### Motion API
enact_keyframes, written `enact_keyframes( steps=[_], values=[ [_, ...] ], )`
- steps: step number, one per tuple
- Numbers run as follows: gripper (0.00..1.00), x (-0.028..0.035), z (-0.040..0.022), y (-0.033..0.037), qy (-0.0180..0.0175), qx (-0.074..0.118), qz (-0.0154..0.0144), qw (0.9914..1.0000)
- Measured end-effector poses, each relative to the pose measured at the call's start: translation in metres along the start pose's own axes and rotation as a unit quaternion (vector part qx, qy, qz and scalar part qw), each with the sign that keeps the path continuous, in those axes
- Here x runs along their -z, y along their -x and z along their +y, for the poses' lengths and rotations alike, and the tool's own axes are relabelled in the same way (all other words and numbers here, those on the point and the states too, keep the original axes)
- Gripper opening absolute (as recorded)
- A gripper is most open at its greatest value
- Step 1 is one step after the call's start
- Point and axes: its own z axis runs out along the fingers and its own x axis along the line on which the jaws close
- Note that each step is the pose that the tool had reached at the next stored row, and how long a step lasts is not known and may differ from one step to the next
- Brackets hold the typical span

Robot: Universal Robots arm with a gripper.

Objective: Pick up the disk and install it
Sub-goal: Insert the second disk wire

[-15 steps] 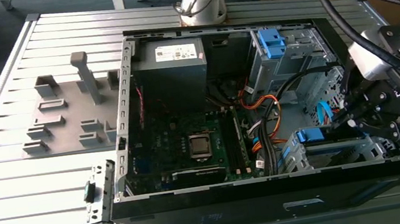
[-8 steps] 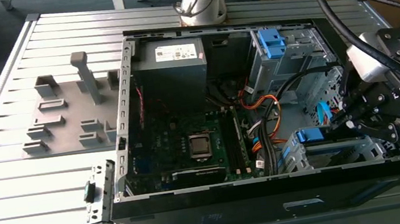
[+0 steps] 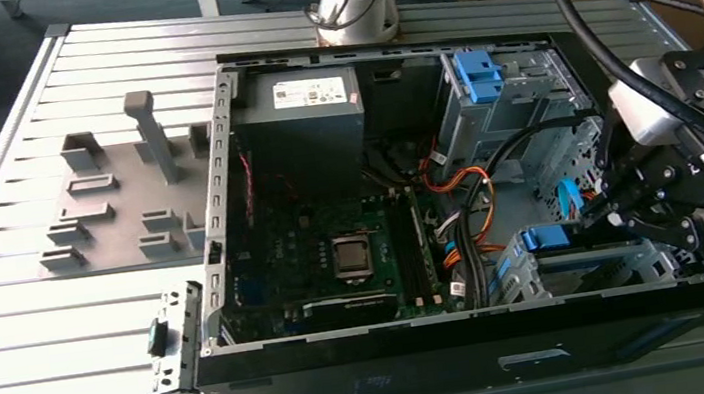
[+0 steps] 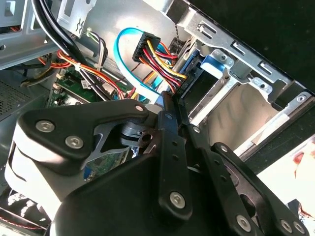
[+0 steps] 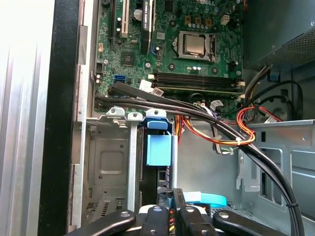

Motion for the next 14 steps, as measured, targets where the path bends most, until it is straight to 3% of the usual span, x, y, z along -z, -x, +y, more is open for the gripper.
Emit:
enact_keyframes(
  steps=[2,3,9,14],
  values=[
    [0.17,0.0000,0.0000,0.0000,0.0000,0.000,-0.0001,1.00000],
    [0.23,-0.0001,0.0000,0.0000,0.0000,0.000,-0.0001,1.00000],
    [0.23,0.0016,0.0001,0.0003,-0.0001,0.000,-0.0013,1.00000],
    [0.23,0.0181,0.0015,0.0028,0.0000,0.000,-0.0025,1.00000]
  ],
)
